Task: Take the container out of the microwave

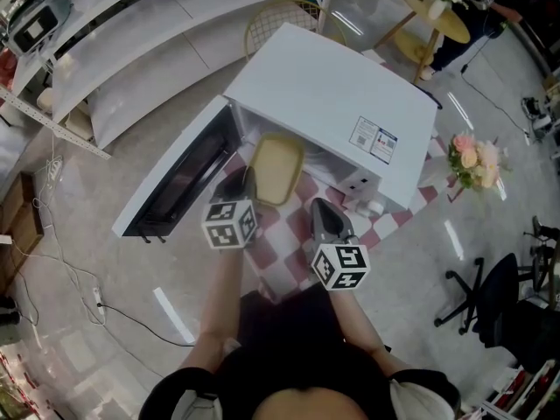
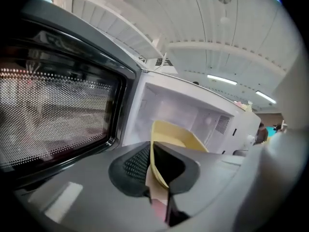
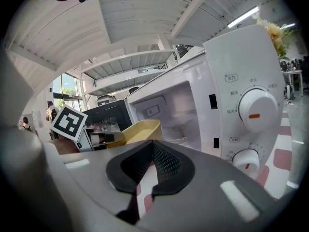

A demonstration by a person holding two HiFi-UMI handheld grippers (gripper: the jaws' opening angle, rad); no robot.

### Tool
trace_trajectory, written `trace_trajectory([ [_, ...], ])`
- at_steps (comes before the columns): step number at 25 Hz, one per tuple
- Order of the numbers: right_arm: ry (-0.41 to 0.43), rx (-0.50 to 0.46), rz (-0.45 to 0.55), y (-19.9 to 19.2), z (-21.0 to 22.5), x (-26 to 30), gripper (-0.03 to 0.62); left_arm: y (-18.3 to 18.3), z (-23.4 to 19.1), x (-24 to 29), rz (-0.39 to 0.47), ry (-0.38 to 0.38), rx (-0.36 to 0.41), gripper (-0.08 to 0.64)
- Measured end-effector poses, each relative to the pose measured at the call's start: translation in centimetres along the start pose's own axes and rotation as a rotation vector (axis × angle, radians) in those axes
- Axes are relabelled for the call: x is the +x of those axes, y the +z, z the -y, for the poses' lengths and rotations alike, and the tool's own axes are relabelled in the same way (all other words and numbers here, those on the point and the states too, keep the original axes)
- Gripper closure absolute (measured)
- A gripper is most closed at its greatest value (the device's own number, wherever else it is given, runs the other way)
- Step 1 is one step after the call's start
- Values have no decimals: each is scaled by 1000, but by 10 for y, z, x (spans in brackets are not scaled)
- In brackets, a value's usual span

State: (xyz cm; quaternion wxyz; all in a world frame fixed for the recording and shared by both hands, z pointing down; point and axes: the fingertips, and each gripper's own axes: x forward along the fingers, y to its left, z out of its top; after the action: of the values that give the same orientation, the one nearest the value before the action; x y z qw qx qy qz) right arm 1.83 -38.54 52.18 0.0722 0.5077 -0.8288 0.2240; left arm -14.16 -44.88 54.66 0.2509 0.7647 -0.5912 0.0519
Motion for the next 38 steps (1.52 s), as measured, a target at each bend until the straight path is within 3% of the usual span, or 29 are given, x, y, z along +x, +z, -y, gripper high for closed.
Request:
trace_trajectory([
  [14, 8, -9, 16, 6, -7, -10, 591, -10, 0, -36, 31, -13, -13, 535],
  [26, 21, -32, 78, 25, -15, -28, 591, -1, 18, -74, 106, -58, -9, 535],
  [38, 35, -57, 155, 44, -9, -60, 591, 9, 35, -107, 225, -110, 64, 535],
])
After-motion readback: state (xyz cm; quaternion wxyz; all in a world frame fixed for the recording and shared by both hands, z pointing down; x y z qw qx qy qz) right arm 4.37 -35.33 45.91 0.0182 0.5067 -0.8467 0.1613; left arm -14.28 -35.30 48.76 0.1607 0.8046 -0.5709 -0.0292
